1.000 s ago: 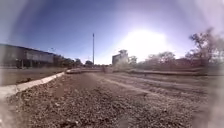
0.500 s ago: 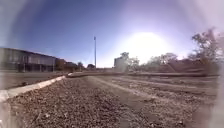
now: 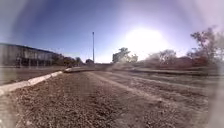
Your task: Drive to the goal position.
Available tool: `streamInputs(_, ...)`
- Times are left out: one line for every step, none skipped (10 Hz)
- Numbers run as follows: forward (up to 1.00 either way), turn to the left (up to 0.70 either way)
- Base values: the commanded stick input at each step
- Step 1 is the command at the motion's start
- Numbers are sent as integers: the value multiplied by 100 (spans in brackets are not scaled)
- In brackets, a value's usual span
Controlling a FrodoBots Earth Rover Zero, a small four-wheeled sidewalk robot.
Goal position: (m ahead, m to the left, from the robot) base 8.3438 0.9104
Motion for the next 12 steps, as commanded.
streamInputs(70, 0)
streamInputs(70, 0)
streamInputs(70, 0)
streamInputs(70, 15)
streamInputs(70, 18)
streamInputs(70, 6)
streamInputs(70, 2)
streamInputs(70, 0)
streamInputs(70, 0)
streamInputs(70, 0)
streamInputs(70, 0)
streamInputs(70, 0)
